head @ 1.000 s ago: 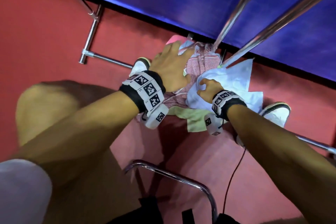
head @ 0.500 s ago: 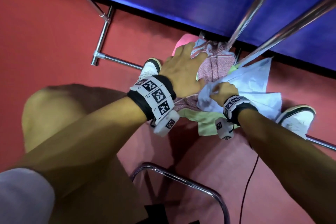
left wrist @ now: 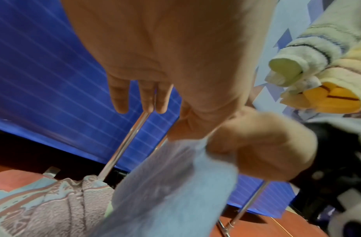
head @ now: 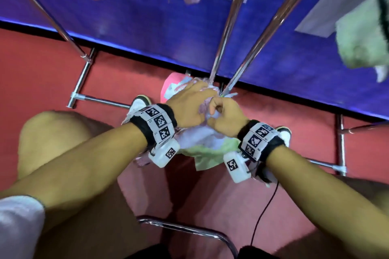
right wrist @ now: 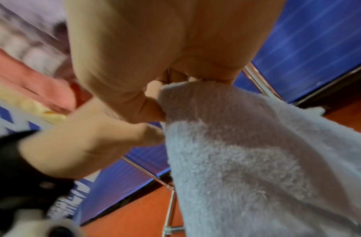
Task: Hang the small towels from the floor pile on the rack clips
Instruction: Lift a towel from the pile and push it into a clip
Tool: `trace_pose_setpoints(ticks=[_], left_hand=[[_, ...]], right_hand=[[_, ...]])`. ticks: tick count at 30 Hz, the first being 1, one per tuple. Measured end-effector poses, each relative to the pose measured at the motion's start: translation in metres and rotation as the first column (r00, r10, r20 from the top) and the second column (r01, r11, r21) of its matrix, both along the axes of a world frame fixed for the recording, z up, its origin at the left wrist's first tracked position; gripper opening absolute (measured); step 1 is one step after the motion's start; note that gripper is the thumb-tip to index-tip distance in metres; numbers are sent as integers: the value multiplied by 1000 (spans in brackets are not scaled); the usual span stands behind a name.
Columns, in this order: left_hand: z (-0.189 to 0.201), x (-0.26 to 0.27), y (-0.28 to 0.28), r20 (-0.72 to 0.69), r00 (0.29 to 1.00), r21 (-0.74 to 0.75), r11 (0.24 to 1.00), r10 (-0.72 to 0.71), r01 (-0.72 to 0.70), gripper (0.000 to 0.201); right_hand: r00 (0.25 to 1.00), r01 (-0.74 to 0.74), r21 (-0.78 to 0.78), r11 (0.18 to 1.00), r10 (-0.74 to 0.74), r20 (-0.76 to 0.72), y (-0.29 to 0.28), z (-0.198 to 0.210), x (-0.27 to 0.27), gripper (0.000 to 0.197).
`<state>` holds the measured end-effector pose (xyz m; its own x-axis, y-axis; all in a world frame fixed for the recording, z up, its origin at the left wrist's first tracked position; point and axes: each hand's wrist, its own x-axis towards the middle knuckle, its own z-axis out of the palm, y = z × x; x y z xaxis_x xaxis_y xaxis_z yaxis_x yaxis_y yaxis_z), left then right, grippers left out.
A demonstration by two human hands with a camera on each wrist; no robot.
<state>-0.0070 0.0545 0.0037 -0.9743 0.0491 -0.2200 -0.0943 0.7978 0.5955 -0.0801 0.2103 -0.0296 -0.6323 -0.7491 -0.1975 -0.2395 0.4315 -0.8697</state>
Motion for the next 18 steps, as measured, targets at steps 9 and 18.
trace_pose_setpoints(ticks=[9,18], left_hand=[[55,19,32,-109,993,147,987,-50,66,35],[138,33,3,-243,969,73,997,47,-30,9]], right_hand=[[981,-98,-215,972,58,-184,32,123,33,25],[902,55,-302,952,-177,-394,71,175,37,16]])
